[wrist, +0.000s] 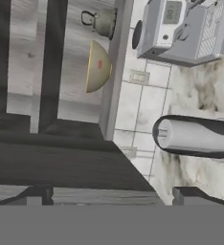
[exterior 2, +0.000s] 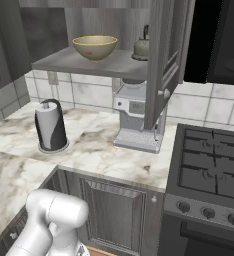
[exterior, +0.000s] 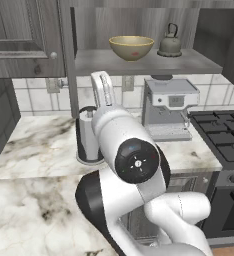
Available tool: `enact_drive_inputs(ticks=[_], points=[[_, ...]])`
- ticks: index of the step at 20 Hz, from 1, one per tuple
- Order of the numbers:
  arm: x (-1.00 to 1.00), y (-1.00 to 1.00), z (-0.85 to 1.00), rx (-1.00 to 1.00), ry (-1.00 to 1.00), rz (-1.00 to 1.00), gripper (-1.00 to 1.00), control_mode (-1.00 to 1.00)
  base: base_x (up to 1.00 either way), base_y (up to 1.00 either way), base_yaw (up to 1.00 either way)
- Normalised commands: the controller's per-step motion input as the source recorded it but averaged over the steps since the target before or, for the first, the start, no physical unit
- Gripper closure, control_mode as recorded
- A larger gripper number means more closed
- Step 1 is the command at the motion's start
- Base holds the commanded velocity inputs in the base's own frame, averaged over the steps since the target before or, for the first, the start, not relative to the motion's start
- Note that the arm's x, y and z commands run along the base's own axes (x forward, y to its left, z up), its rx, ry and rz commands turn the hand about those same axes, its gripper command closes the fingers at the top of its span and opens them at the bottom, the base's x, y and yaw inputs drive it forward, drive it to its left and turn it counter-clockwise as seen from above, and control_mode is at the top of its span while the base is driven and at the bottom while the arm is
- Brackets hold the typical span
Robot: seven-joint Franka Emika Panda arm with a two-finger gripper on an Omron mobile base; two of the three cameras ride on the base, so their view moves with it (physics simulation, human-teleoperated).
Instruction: Pick the mug and place it in the sink. Pick the bowl and place it in the open cabinet and then close the cabinet.
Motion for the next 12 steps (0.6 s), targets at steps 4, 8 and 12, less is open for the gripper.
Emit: enact_drive_inputs(ticks=[4, 8, 12], points=[[0.35, 0.31, -0.03, -0.01, -0.01, 0.0, -1.0, -1.0, 0.0, 0.0, 0.0], [0.19, 0.33, -0.11, 0.0, -0.02, 0.0, -1.0, -1.0, 0.0, 0.0, 0.0], [0.0, 0.34, -0.11, 0.0, -0.05, -0.02, -1.0, -1.0, 0.0, 0.0, 0.0]])
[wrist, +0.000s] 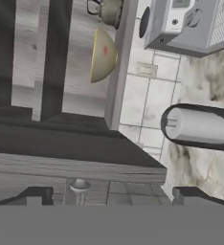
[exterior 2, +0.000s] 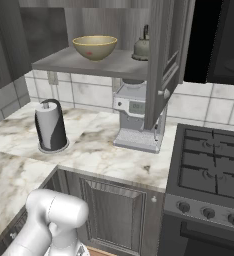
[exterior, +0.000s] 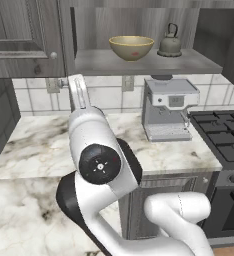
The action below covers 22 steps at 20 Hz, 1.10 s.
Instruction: Pick the mug and place it in the sink. Pick the bowl and place it in the open cabinet and then close the cabinet.
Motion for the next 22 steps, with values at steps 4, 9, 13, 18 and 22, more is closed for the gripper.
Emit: enact_drive_inputs(ticks=[4, 9, 13, 18, 22], points=[[0.05, 0.27, -0.08, 0.0, -0.05, -0.05, -1.0, -1.0, 0.0, 0.0, 0.0], [0.3, 0.15, -0.11, 0.0, -0.04, -0.1, -1.0, -1.0, 0.0, 0.0, 0.0], [0.34, 0.28, -0.16, 0.0, -0.02, -0.13, -1.0, -1.0, 0.0, 0.0, 0.0], [0.43, 0.35, -0.09, 0.0, -0.01, -0.15, -1.0, -1.0, 0.0, 0.0, 0.0], [0.4, 0.12, -0.01, 0.0, 0.0, -0.16, -1.0, -1.0, 0.0, 0.0, 0.0]])
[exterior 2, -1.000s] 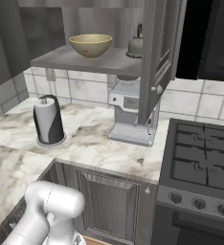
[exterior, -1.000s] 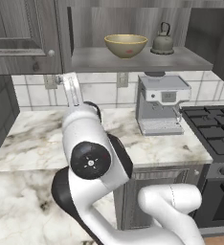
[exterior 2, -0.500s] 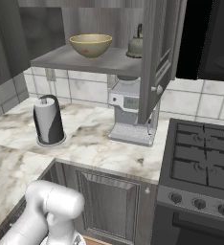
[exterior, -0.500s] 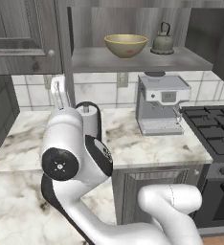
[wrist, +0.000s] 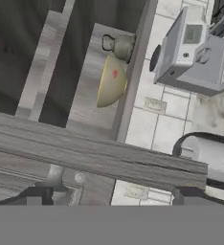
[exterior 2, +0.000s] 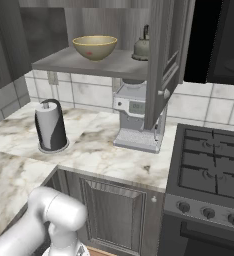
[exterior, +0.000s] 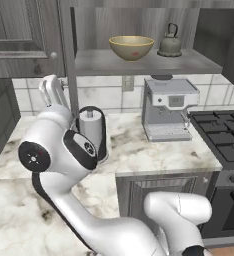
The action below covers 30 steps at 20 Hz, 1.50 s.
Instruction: Pick the mug and place it in the sink. Pick the bowl and place it in the open cabinet and then close the cabinet.
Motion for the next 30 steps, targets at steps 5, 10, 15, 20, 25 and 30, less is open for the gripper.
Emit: enact_drive_inputs(ticks=[5, 10, 15, 20, 25, 30], points=[[0.16, 0.0, -0.02, 0.0, -0.02, -0.15, -1.0, -1.0, 0.0, 0.0, 0.0], [0.11, 0.0, -0.01, 0.0, -0.03, -0.15, -1.0, -1.0, 0.0, 0.0, 0.0], [0.21, -0.17, -0.01, 0.04, -0.02, -0.12, -1.0, -1.0, 0.0, 0.0, 0.0], [0.43, -0.62, 0.0, 0.09, -0.03, -0.01, -1.0, -1.0, 0.0, 0.0, 0.0], [0.08, -0.71, 0.0, 0.13, -0.11, 0.0, -1.0, -1.0, 0.0, 0.0, 0.0], [0.2, -0.73, 0.0, 0.12, -0.14, 0.0, -1.0, -1.0, 0.0, 0.0, 0.0]])
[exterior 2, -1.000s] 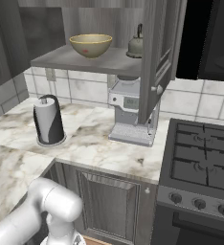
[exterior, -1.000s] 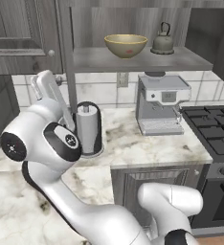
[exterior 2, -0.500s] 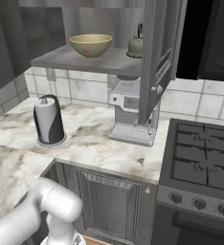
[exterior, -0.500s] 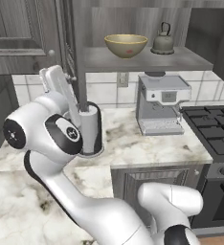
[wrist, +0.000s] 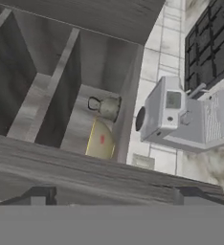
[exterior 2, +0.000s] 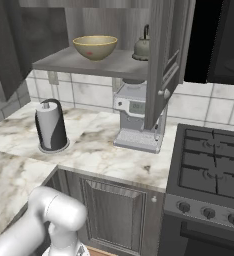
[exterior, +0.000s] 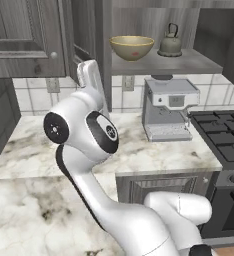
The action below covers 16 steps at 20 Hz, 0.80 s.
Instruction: Pick the mug and place it in the sink. Pick the bowl and place it in the open cabinet and then close the cabinet.
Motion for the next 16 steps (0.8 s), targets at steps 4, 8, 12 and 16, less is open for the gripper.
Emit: enact_drive_inputs(ticks=[4, 8, 12, 16], points=[[0.18, -0.77, -0.09, 0.16, -0.14, 0.0, -1.0, -1.0, 0.0, 0.0, 0.0], [0.47, -0.78, -0.06, 0.14, -0.12, 0.0, -1.0, -1.0, 0.0, 0.0, 0.0], [0.5, -0.76, 0.0, 0.11, -0.12, 0.0, -1.0, -1.0, 0.0, 0.0, 0.0], [0.72, -0.41, 0.0, 0.04, -0.02, 0.0, -1.0, -1.0, 0.0, 0.0, 0.0]])
